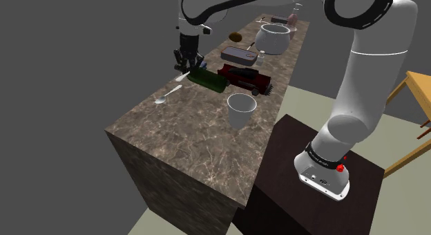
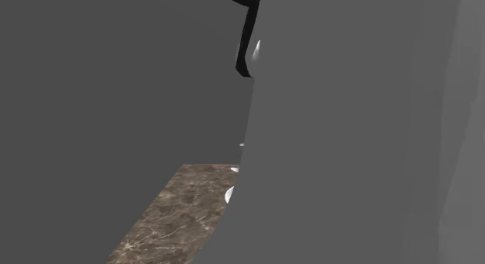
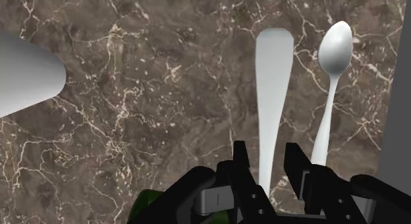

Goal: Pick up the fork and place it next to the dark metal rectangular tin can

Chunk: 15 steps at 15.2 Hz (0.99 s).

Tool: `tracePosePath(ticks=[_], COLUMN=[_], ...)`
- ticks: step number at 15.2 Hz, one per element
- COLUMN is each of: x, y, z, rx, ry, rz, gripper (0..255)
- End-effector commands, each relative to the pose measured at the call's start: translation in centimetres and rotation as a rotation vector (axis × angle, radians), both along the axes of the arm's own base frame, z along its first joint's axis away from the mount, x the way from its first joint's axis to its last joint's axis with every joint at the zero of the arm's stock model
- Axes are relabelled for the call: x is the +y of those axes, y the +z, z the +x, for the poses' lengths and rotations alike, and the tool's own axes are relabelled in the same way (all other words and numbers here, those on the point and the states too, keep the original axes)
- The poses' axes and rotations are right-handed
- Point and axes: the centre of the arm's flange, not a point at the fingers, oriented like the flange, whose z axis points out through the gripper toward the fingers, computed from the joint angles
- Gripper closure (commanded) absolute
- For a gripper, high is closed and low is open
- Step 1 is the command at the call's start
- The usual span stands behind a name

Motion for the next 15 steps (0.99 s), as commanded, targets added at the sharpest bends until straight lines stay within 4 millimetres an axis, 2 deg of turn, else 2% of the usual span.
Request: tracePosePath(ticks=[1,15], x=[-2.6,-21.0], y=[0.0,0.0], z=[-0.6,-2.9], rx=[0.0,0.0], ry=[0.001,0.001], rz=[0.0,0.0], gripper=[255,255])
